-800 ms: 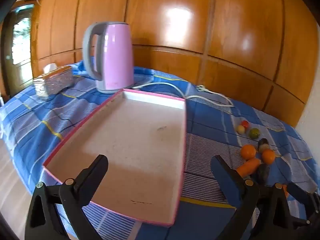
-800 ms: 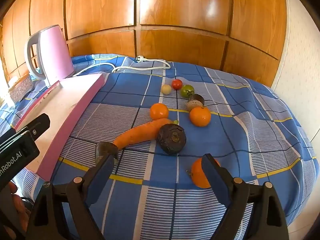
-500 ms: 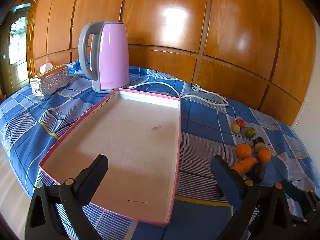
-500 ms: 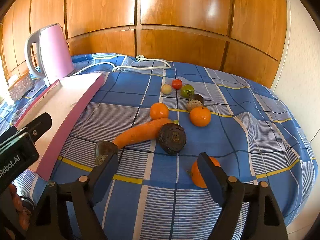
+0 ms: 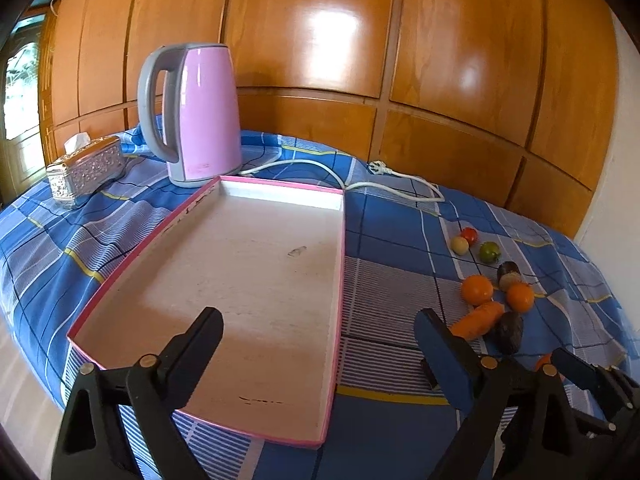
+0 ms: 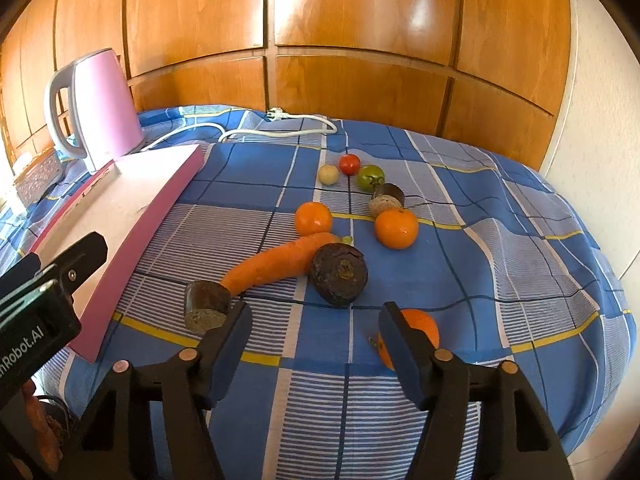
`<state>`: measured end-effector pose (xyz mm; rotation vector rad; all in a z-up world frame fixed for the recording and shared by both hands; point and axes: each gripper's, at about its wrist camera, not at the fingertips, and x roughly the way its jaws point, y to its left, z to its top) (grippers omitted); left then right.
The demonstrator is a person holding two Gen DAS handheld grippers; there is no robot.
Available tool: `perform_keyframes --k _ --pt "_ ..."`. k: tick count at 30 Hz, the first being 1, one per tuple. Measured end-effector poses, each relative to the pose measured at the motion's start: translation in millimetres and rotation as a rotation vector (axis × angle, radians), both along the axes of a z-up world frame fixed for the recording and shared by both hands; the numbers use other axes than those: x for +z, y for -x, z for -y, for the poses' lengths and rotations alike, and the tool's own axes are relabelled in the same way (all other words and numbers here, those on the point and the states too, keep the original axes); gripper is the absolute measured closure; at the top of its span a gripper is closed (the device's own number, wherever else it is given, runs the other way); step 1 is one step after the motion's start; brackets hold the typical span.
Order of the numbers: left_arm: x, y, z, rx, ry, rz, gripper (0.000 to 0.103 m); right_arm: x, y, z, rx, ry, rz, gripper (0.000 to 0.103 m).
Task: Organize fruits
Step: 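Move the left tool to the dark cylinder slice while the right tool approaches a mandarin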
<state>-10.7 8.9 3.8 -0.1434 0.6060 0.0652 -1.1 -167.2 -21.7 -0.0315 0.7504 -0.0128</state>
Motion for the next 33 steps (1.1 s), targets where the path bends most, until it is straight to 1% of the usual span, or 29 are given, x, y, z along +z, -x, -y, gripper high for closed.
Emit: perform_keyframes --k 4,5,7,8,9,10,11,12,14,16,17,19,22,25,29,32,33 --pt "0 -1 4 -0.025 -0.008 -0.005 0.014 0 0 2 -0.002 -0.009 -0.005 0.038" --pt "-1 -2 4 -0.033 -0.008 -0.008 0.018 1 0 3 -0.001 -0.014 -0.009 0.040" --pt "-2 -3 7 -0.059 -0.003 -0.021 0.025 4 1 9 -0.011 -0.043 -0.005 0.049" --pt "-3 -4 8 -0.072 -0.002 -0.027 0.032 5 2 16 -0.024 -0.076 -0.011 0.051" --pt "-4 -5 10 -0.090 -0.001 -0.035 0.041 6 2 26 -0.035 -0.126 -0.026 0.058" --pt "-5 -7 13 -0.118 0.003 -0.047 0.045 6 2 34 -0.045 -0.162 -0.033 0.062" --pt "-6 -8 15 -0.135 0.006 -0.056 0.054 6 2 45 -0.059 -0.228 -0.057 0.065" --pt "-8 -9 18 -0.160 0.007 -0.066 0.062 6 3 52 -0.069 -0.268 -0.085 0.068" --pt "-9 -9 25 -0.207 0.007 -0.078 0.067 8 6 61 -0.083 -0.294 -0.099 0.069" --pt "-11 -8 32 -0.256 0.011 -0.086 0.068 8 7 65 -0.092 -0.307 -0.088 0.069" --pt "-12 -8 36 -0.278 0.013 -0.091 0.070 8 7 67 -0.084 -0.321 -0.056 0.069" --pt "-14 -8 42 -0.313 0.016 -0.105 0.070 8 7 66 -0.077 -0.325 -0.033 0.069" --pt "-16 -9 46 -0.329 0.017 -0.119 0.070 8 11 69 -0.072 -0.332 0.013 0.069" --pt "-18 -10 46 -0.336 0.040 -0.137 0.070 14 20 79 -0.108 -0.360 0.058 0.067" --pt "-19 -10 45 -0.368 0.074 -0.155 0.070 10 16 84 -0.135 -0.379 0.011 0.067" --pt "-20 -11 48 -0.387 0.080 -0.174 0.070 13 20 87 -0.151 -0.384 0.025 0.067" --pt "-20 -10 50 -0.398 0.078 -0.175 0.068 13 21 88 -0.155 -0.387 0.028 0.067"
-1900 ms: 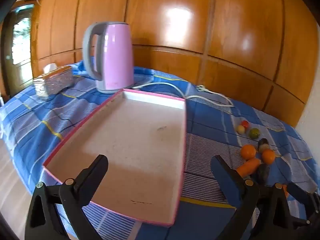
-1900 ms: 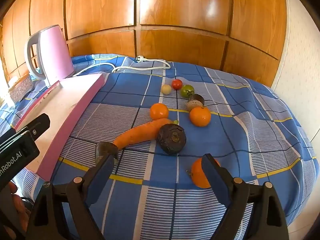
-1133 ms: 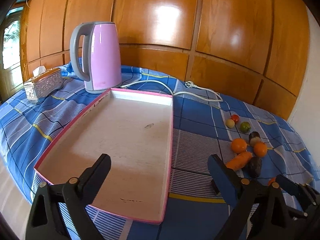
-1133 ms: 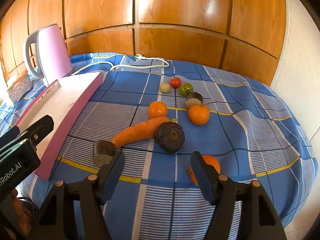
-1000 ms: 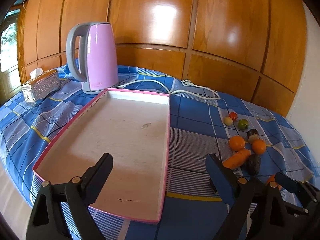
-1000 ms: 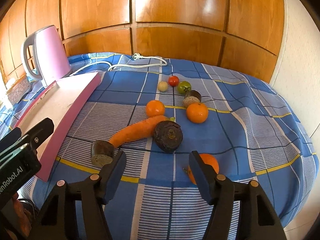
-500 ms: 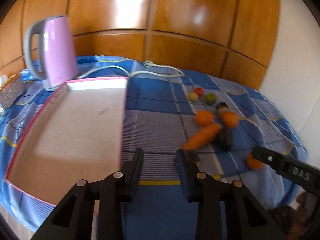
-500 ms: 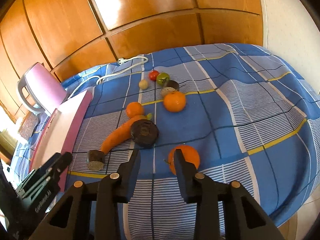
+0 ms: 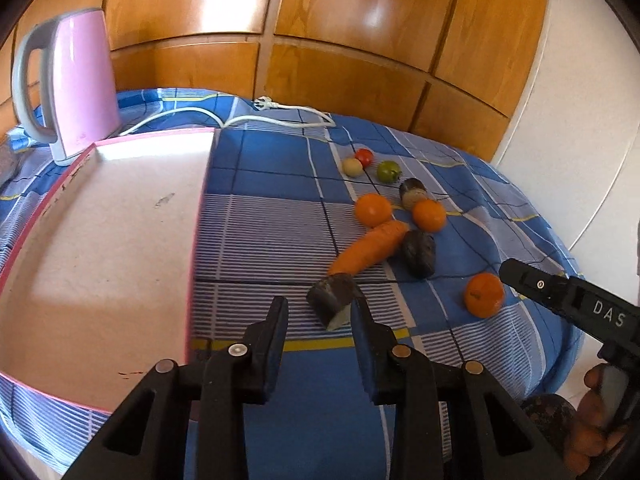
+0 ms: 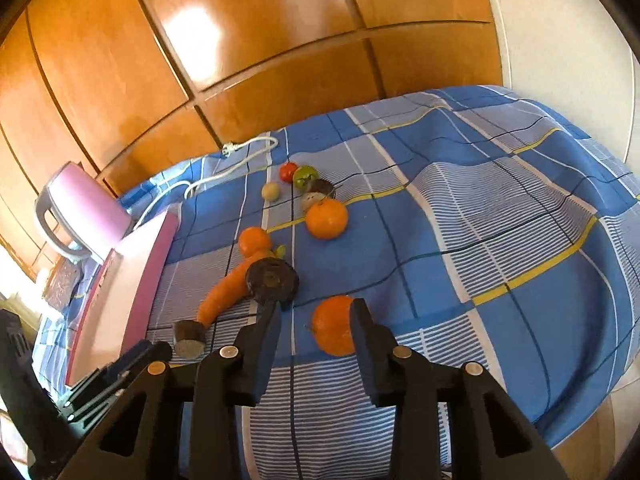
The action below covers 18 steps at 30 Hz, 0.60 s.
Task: Organize fruits
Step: 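Move the left tool to the dark cylinder slice while the right tool approaches a mandarin, then close the left tool on the dark slice while the right tool grips the mandarin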
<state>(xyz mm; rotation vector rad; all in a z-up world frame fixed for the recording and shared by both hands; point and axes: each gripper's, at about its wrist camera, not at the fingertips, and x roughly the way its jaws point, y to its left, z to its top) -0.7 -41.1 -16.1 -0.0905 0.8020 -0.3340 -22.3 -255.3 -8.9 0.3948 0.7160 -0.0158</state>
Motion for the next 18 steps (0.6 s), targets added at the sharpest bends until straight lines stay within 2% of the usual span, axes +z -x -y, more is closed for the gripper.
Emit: perform_keyframes --k 1,3,4,11,13,15,18 --pt "0 0 2 -0.005 -0.004 0.001 0.064 -1 0 2 -0.005 -0.005 -0.004 0.067" --pt "1 1 6 -0.007 -0.024 0.012 0.049 -4 -2 4 -0.006 -0.016 -0.029 0.066" --pt "1 1 7 -0.010 -0.029 0.017 0.045 -6 -2 4 -0.006 -0.019 -0.039 0.065" --pt "-11 -15 17 0.002 -0.090 -0.011 0.047 -12 -9 0 0.007 0.004 -0.087 0.062" --pt "-12 -17 20 -0.005 -0.095 -0.003 0.050 -16 -14 -2 0.013 0.012 -0.113 0.061" --pt "-16 -20 24 -0.036 -0.084 -0.019 0.063 -18 -19 -5 0.012 0.029 -0.133 0.062" --pt "-18 -19 30 -0.045 -0.113 -0.011 0.063 -25 -29 -11 0.033 0.056 -0.184 0.063"
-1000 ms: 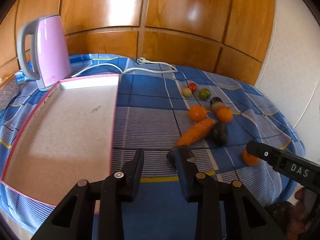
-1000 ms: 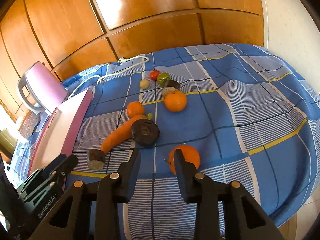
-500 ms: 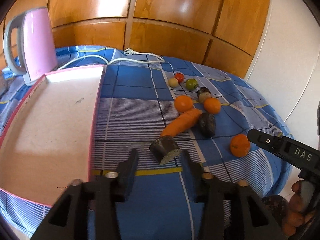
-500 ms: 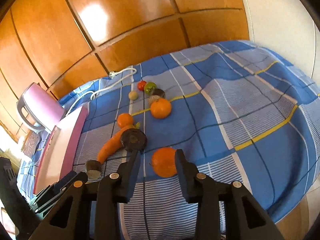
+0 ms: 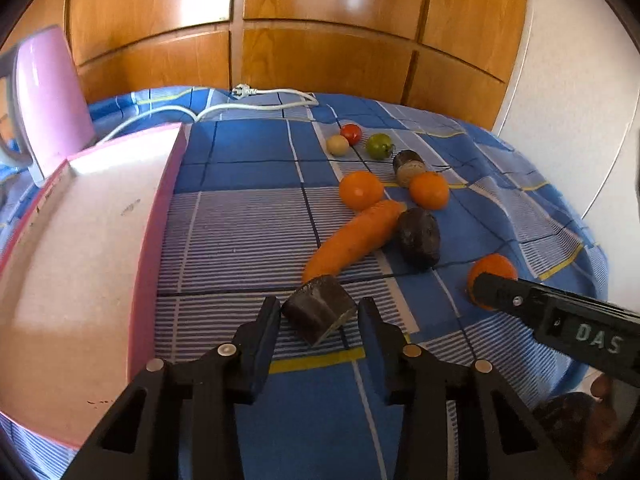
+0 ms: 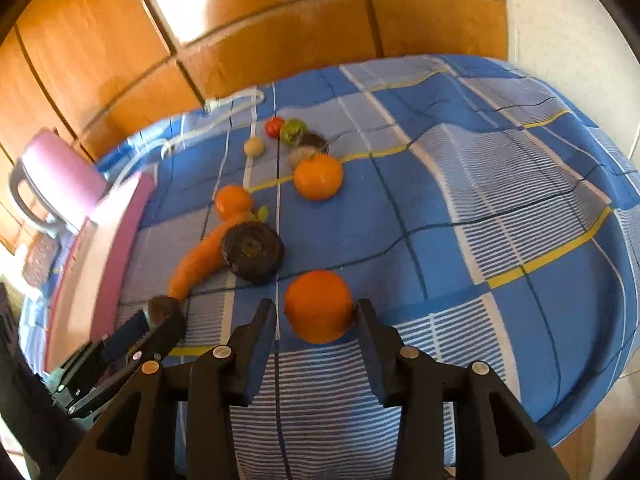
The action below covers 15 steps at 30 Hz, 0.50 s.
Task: Organize fruits
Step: 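Close the left tool on the dark slice while the right tool grips the mandarin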
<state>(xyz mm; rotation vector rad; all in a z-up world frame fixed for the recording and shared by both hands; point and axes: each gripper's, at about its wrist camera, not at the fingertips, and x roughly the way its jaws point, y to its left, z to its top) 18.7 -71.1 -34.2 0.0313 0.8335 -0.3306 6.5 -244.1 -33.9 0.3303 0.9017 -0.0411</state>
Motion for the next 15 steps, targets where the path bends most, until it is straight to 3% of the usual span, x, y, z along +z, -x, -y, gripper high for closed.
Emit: perform_keyframes --k 8,11,15 --pt "2 -2 -20 0.040 0.138 -0.030 0.063 -7 -11 1 0.003 -0.041 -0.042 0.064" --pt "6 3 -22 0.049 0.149 -0.004 0.063 -9 -11 3 0.010 -0.083 -0.055 0.064" --pt "10 9 -25 0.057 0.151 0.014 0.063 -5 -8 -1 0.021 -0.060 -0.034 0.065"
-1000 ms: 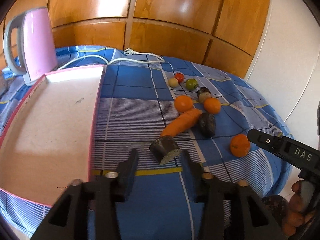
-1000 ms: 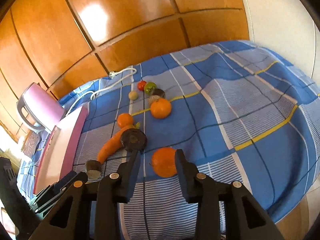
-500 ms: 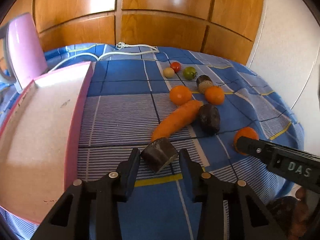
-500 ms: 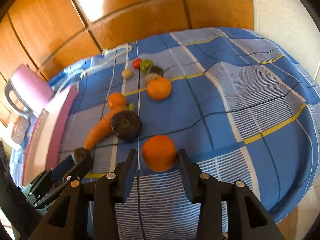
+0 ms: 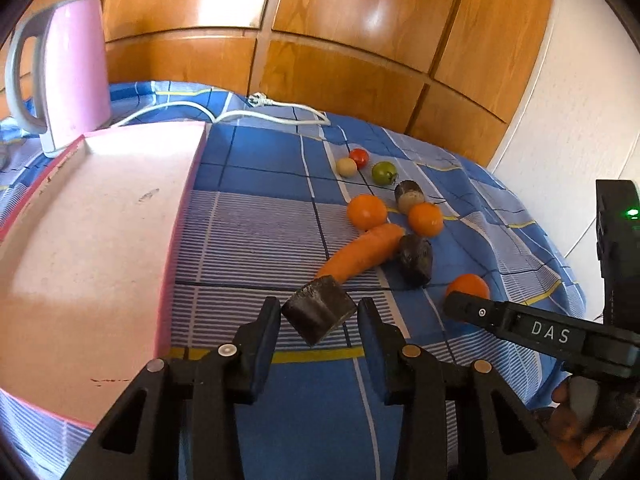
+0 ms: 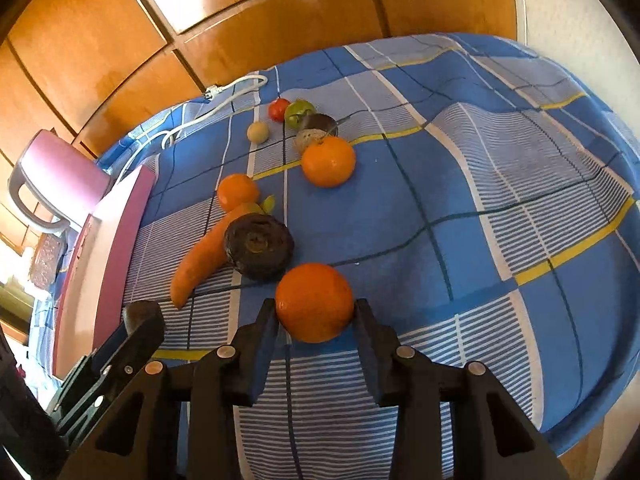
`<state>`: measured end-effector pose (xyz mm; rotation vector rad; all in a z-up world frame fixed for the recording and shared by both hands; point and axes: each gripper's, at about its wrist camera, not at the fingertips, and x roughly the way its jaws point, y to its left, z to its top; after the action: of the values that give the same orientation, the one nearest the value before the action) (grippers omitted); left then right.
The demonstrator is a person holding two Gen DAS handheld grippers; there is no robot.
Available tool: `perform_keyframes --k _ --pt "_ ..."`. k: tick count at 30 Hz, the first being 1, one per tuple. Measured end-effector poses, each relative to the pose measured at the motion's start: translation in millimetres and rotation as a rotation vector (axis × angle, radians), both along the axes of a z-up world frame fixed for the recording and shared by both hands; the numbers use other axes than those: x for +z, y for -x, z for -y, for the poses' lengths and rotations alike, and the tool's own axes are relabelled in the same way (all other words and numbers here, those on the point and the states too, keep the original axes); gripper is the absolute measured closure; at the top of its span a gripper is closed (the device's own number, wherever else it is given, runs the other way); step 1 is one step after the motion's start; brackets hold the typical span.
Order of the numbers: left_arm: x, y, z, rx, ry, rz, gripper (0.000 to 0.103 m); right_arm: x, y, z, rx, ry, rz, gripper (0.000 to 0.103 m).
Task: Organize fruits
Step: 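Close the left tool on the dark slice while the right tool grips the mandarin, then carry the dark slice into the tray and open the left tool while the right drops the mandarin there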
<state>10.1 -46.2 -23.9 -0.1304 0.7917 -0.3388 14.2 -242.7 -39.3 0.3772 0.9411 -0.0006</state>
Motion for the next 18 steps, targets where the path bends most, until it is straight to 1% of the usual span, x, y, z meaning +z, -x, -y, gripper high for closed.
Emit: perform_keyframes --k 4,8,11,18 --pt "7 8 -1 0.014 -0.019 0.046 0.063 9 7 -13 0.057 0.047 0.074 0.065" --pt "13 17 -2 0.031 -0.048 0.097 0.063 14 9 -25 0.109 0.068 0.110 0.065" --pt "17 19 -6 0.066 -0.061 0.126 0.063 17 9 -32 0.133 0.085 0.126 0.065" --pt "27 22 -27 0.179 -0.042 0.179 0.063 21 12 -45 0.163 0.111 0.166 0.065"
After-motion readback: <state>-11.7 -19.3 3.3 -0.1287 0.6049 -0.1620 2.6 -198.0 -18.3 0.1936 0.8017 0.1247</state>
